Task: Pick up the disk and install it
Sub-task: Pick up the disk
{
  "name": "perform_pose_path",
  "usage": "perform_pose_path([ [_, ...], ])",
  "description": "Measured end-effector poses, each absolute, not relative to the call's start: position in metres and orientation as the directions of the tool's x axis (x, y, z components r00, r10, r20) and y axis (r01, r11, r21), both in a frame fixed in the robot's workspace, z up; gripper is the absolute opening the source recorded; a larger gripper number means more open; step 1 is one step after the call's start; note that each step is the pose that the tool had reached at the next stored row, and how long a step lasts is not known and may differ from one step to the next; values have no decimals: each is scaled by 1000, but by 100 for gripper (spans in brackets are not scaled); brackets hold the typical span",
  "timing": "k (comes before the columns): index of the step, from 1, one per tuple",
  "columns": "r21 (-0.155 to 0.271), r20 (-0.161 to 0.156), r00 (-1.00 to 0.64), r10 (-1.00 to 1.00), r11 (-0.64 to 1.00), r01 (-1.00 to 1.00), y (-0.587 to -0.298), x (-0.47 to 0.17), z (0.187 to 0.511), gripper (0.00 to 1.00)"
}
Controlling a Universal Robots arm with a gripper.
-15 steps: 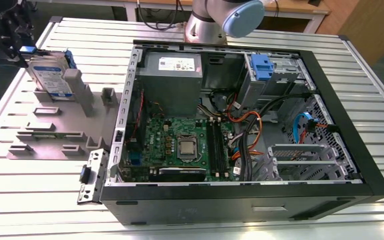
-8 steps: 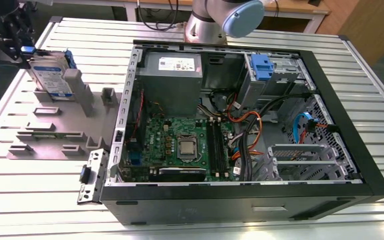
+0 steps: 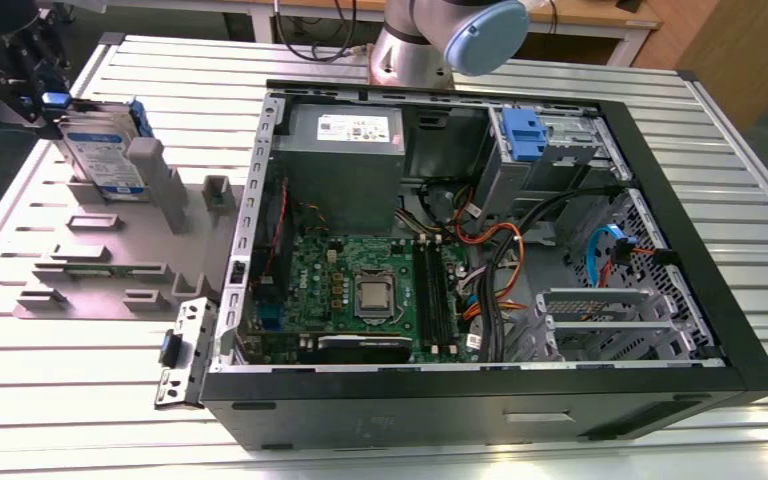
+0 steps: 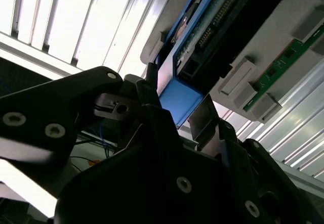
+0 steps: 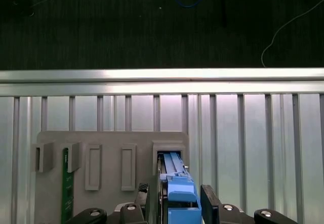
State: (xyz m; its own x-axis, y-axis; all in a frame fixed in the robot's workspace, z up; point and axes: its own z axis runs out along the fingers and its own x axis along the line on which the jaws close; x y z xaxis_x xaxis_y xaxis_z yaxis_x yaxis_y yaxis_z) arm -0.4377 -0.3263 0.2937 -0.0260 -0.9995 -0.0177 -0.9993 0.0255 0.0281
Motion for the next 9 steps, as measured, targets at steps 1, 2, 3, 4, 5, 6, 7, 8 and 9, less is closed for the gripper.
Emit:
perform_pose_path([
  [1,28,-18,-26,-1000,26,-999,-326,-438,294,51],
  [2,28,-18,-26,-1000,26,-999,-326,-438,293,51],
  [3,28,-18,-26,-1000,26,-999,-326,-438,293,44],
  [4,28,-18,-26,-1000,26,-999,-326,-438,293,44],
  [5,28,-18,-26,-1000,25,-999,-326,-438,293,44],
  [6,28,-18,-26,-999,26,-999,-325,-438,293,44],
  [7,28,-18,-26,-999,26,-999,-325,-438,293,44],
  [8,28,-18,-26,-1000,26,-999,-324,-438,293,44],
  [9,28,-18,-26,-1000,25,-999,-324,-438,293,44],
])
